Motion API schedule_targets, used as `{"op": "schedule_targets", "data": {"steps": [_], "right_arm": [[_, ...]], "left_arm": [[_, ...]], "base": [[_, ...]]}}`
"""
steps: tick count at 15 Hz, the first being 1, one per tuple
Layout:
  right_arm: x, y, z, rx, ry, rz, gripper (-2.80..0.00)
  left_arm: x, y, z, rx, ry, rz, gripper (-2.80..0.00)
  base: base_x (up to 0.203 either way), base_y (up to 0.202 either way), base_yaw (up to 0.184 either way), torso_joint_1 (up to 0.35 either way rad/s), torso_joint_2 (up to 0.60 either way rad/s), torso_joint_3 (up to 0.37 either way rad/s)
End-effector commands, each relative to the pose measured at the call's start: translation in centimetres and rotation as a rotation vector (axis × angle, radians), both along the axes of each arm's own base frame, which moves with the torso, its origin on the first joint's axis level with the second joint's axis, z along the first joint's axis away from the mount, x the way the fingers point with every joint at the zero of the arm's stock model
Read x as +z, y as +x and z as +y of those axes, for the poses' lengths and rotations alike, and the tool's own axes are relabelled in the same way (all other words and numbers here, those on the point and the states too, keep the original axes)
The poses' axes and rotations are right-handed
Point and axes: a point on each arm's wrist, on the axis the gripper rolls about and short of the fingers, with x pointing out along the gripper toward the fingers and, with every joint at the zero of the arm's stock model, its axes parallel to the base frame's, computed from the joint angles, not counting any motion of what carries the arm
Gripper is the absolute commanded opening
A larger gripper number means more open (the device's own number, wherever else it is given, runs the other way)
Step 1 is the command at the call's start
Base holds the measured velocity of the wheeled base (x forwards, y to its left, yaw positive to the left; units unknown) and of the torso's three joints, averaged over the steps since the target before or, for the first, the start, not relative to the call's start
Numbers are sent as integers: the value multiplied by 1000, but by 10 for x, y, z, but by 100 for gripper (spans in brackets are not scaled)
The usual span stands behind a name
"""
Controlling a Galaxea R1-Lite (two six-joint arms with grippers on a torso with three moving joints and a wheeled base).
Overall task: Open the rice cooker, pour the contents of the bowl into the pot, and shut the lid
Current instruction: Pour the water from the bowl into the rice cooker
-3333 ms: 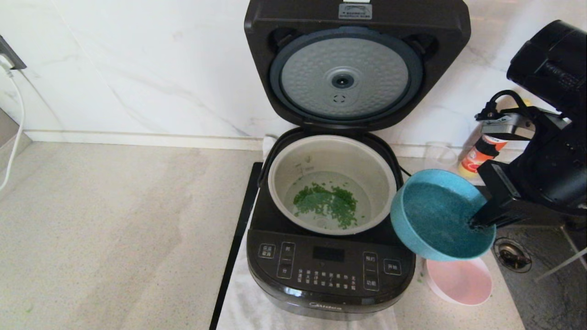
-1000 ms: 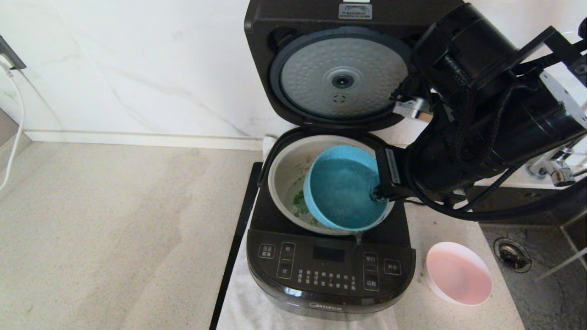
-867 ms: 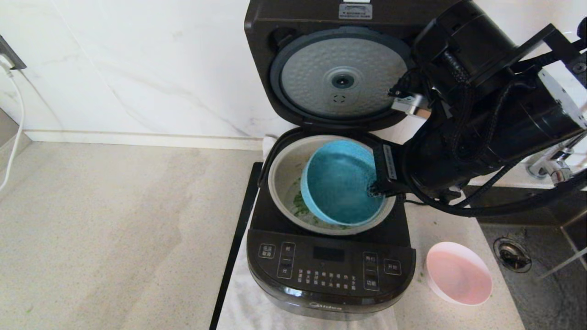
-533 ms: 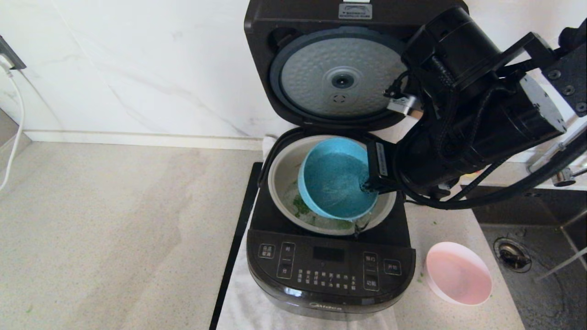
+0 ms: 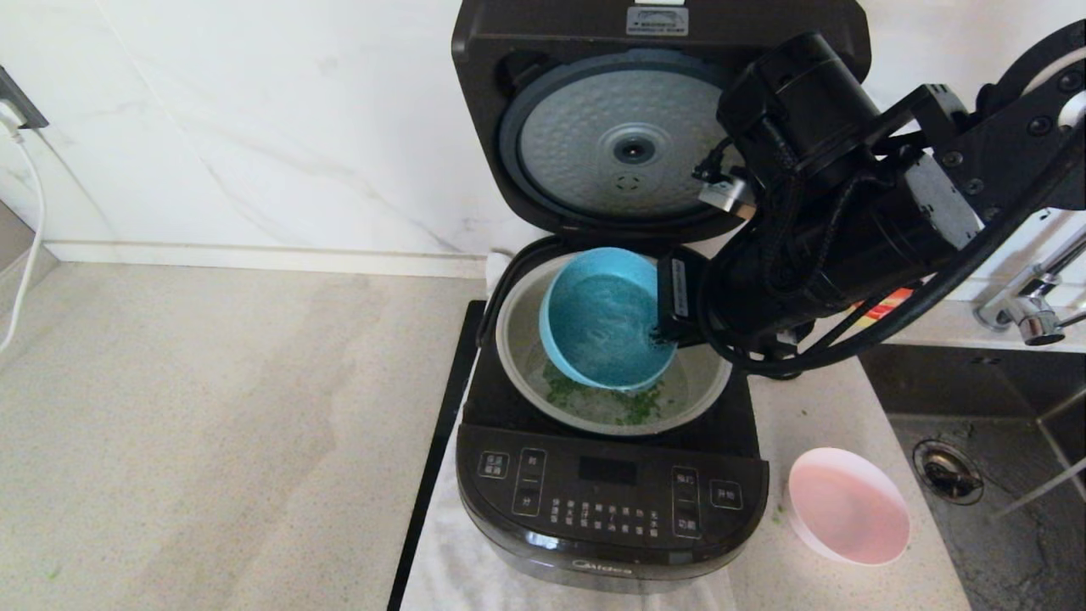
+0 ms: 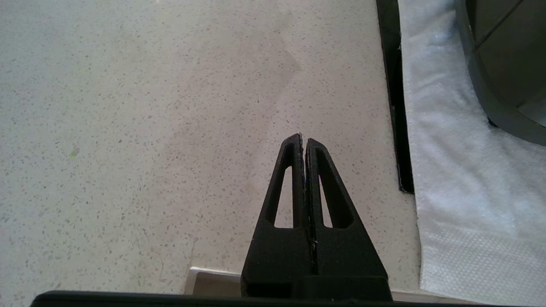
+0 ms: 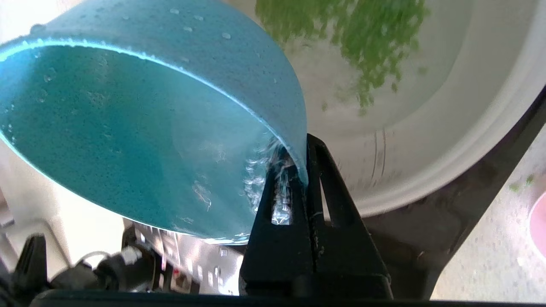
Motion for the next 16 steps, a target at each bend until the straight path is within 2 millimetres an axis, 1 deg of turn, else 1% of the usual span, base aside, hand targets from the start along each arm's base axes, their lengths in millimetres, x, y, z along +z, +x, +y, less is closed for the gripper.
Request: {"op": "schedule_targets", "data": {"steps": [1,5,13,16], "right_arm": [[-2,5,2,-28,-9,-25,-280],[-1,9,3,-48,5,-58,-280],[12,17,1,-82,88,-159,-280],[13,22,3,-131,81,-216,-280]], "left_arm": [[0,0,0,0,0,-3,-280],[0,0,0,0,0,-3,-280],[0,0,0,0,0,-1,-280],[0,0,0,0,0,-3,-280]], "base": [[0,0,0,0,0,0],[0,0,0,0,0,0],[0,0,0,0,0,0],[0,0,0,0,0,0]]}}
